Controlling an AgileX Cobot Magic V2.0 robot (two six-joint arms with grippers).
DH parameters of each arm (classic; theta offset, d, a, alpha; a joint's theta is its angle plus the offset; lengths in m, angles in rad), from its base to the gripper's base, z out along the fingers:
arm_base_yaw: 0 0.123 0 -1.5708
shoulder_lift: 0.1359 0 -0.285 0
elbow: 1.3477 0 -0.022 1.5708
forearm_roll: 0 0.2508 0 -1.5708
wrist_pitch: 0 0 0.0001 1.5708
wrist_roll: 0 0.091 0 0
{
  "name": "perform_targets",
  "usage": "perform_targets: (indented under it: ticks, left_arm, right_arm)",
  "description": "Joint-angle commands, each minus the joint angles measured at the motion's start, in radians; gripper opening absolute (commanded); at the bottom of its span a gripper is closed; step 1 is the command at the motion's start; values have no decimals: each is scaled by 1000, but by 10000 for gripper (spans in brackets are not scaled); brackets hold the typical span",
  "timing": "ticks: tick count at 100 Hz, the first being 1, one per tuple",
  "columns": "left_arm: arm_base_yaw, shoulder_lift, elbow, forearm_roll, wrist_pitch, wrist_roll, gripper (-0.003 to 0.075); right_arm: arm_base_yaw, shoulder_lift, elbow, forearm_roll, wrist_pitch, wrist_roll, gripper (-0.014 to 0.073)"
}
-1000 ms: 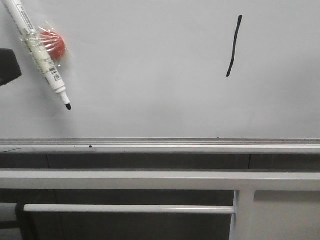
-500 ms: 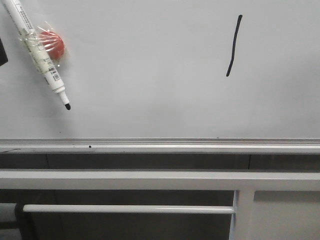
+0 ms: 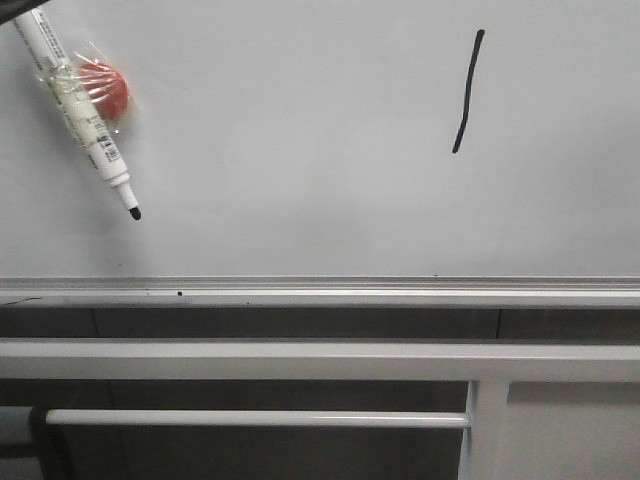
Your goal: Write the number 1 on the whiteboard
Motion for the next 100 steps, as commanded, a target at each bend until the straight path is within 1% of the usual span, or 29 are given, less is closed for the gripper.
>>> perform_targets:
  ticks: [1,14,21,24,33,38,51,58,72,100]
  left_arm:
    - [0,-35,-87,38,63,41,-20]
    - [0,-139,-127,46,162,58,-20]
    - [0,-229,-147,46,287,108,-20]
    - [0,-270,-161,44,372,137,-20]
    - [0,-402,-196,-35,592,227,-20]
    - [0,-469,-209,-75,682,258,-20]
    - [0,-630,-214,-84,850,264,-20]
    - [19,-698,-212,-84,936,264,-21]
    - [120,-798,-208,-84,1101,262,-20]
    - [457,-991,-208,-82,1368,260,-20]
  right_arm:
    - [1,9,-26,39,-9,-6,-62]
    - [1,9,-26,41,-7,-6,-62]
    - [1,9,-26,41,-7,-6,-62]
    - [1,9,-26,41,-7,-6,-62]
    - [1,9,-26,41,-7,-6,-62]
    - [1,9,-26,41,-7,-6,-62]
    - [1,9,-26,39,-9,-8,-62]
    - [1,9,-26,39,-17,-19,-62]
    - [1,-8,-26,35,-51,-26,-62]
    - [1,-136,-43,10,-186,-26,-62]
